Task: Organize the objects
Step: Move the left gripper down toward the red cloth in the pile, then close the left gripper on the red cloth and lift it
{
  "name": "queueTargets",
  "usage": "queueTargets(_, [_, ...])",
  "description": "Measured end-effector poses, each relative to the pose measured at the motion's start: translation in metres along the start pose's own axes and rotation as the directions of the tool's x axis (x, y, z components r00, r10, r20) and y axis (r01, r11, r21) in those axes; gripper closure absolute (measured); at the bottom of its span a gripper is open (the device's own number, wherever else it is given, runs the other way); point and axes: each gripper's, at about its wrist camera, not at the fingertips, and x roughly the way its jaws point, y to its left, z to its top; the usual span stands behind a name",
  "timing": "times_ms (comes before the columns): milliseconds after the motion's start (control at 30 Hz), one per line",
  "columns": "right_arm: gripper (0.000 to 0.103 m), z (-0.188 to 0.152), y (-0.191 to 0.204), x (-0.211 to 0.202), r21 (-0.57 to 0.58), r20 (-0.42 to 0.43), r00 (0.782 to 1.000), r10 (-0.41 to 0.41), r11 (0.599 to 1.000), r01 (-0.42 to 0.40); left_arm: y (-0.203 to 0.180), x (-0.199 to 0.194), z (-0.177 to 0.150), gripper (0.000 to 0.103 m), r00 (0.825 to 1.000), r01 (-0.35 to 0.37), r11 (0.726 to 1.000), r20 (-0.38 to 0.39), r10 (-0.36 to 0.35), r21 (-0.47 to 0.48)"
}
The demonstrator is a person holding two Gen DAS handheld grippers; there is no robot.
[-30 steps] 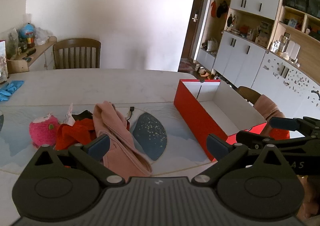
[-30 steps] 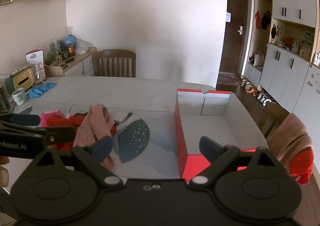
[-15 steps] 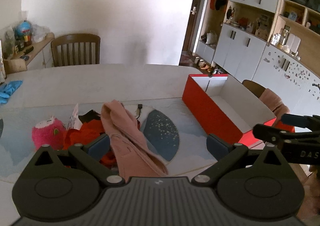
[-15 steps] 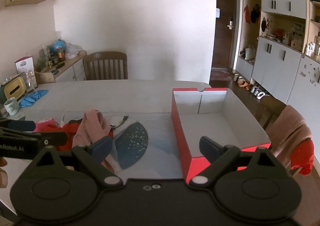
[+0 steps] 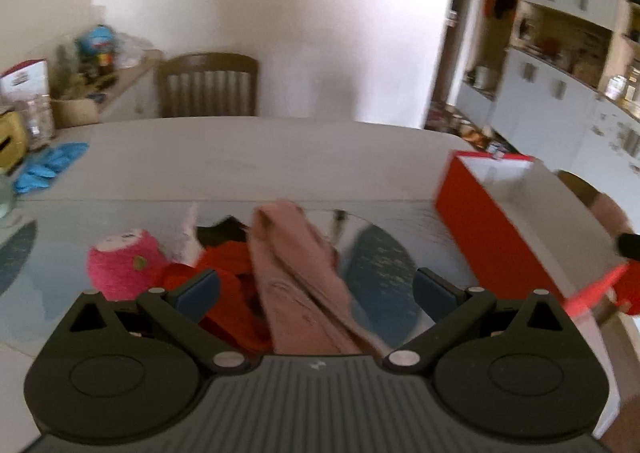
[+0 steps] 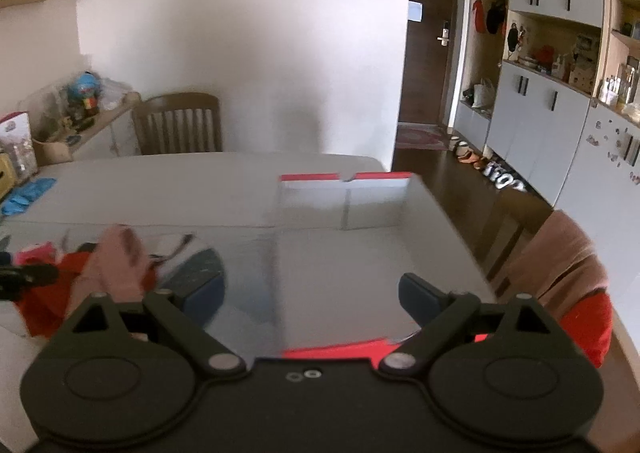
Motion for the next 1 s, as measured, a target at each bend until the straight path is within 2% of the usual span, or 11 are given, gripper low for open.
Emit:
queueTargets(133, [0.009,0.008,-0.028,0.02,-0.023,-0.008,0.999,-0.031,0.999,0.031,0.023,0.019,0.001,0.0,0.993,-0.115,0.992,-0.03,0.113,-0.052])
queueTargets(367, [0.009,0.019,-0.07,0.061,-0.04,-0.05,0.997,-0.059,0.998,0.057,0.059,0.049,-0.006,0.001,0.971,-0.225,0.971,-0.103,0.215,-0.087])
queueTargets(600, [0.009,0.025,-0.09,0.083,-0.07,-0.067,0.995,-0.07,0.995,0.065,0.068,0.065,-0.012,0.001,0.958,-0.254,0.963,-0.16,0.239,-0.085])
queueTargets(1000, [0.009,0.028,-0.129,0.133,-0.068,-0.178,0.981,-0.078,0.995,0.067,0.07,0.092,-0.021,0.001,0.934,-0.3,0.951,-0.228,0.277,-0.075])
